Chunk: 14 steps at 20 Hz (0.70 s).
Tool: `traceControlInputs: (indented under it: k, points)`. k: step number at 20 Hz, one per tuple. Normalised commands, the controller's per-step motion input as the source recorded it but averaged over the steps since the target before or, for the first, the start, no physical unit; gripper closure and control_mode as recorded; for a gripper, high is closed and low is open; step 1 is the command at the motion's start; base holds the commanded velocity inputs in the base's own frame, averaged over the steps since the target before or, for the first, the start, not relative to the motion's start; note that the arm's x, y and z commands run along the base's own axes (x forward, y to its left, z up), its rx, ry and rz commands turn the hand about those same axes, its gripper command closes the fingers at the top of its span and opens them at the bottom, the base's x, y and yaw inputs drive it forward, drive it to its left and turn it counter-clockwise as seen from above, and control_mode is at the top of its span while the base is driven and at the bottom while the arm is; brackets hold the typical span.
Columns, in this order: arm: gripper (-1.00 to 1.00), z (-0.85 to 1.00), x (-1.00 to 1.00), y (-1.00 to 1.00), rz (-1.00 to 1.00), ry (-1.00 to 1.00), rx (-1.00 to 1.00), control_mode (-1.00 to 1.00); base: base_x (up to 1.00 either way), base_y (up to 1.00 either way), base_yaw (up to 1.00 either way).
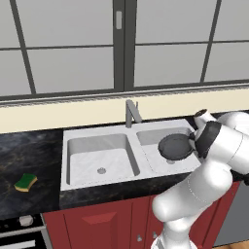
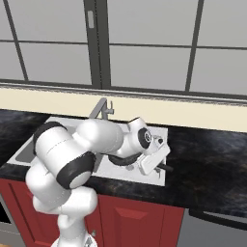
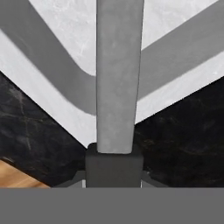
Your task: Pick the pan and sponge and place them into the sink. Then turn on the water.
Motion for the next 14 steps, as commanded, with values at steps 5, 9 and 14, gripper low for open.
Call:
traceControlInputs:
  k: [5, 9, 14]
  points:
    - [1.0, -0.11, -0.02, 0.21, 0.0, 0.03, 0.0, -1.0, 0.0, 0.0, 0.0]
    - [1.0, -0.09, 0.0, 0.2, 0.0, 0.0, 0.01, -1.0, 0.0, 0.0, 0.0]
    - [1.0, -0.18, 0.09, 0.11, -0.04, 0.01, -0.02, -1.0, 0.0, 0.0, 0.0]
